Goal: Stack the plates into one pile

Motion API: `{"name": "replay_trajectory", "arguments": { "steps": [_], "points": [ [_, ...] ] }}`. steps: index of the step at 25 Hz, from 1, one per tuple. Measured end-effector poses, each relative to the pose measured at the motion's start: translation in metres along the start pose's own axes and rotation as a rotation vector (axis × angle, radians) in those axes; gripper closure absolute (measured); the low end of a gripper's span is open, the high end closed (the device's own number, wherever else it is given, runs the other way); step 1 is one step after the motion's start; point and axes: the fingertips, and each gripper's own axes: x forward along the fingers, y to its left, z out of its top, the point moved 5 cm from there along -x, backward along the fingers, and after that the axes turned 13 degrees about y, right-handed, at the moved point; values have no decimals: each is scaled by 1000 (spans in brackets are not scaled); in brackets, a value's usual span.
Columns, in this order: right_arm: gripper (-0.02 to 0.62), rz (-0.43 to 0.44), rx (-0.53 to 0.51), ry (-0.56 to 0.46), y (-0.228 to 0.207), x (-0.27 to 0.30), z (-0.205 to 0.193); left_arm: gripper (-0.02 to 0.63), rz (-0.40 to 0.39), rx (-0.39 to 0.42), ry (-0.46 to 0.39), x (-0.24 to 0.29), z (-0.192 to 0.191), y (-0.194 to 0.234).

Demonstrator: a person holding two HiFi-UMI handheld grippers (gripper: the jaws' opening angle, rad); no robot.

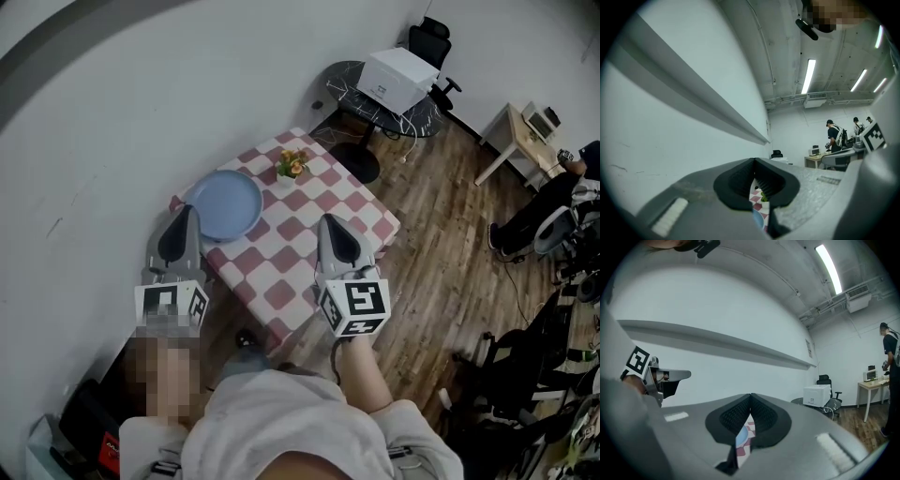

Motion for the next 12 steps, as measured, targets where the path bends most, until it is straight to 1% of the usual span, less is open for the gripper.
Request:
{"name": "replay_trajectory", "arguments": {
  "steps": [5,9,12],
  "points": [
    [594,-28,-10,-39,-9,-32,2,600,24,27,-40,-20,7,-15],
    [594,-52,-28,-83,-15,-53,4,600,21,4,-51,-30,7,-25],
    [594,-65,-22,-108,-19,-68,6,600,19,5,-55,-36,8,-33]
  ]
}}
